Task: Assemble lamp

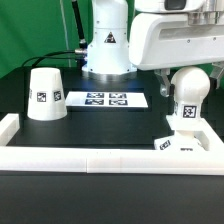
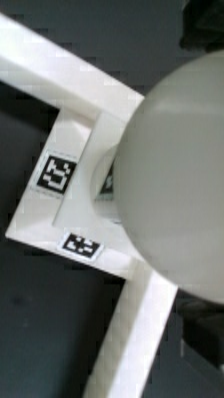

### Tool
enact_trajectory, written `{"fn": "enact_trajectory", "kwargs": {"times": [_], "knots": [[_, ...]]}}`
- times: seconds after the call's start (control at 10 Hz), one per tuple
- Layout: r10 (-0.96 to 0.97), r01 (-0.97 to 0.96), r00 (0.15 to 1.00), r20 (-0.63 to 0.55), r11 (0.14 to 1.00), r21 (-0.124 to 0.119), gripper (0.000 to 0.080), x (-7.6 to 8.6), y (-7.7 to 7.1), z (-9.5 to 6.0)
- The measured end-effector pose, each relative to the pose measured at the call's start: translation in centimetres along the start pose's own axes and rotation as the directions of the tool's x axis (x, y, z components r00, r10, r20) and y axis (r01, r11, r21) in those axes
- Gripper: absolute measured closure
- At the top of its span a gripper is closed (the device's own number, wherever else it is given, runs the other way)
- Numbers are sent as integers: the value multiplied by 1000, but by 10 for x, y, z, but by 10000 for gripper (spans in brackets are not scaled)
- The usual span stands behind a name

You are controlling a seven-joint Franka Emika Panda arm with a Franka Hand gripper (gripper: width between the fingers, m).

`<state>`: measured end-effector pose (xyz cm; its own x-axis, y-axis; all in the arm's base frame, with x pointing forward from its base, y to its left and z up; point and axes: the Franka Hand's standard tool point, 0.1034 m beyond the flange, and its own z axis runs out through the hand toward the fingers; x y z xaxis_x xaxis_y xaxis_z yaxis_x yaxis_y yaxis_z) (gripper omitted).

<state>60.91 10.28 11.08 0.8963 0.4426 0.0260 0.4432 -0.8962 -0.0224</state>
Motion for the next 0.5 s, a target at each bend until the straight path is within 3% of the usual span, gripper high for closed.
{"fn": "enact_trajectory", "kwargs": {"times": [0.5], "knots": [[-338,339,941,23,940,-26,100,-2,4,1]]}}
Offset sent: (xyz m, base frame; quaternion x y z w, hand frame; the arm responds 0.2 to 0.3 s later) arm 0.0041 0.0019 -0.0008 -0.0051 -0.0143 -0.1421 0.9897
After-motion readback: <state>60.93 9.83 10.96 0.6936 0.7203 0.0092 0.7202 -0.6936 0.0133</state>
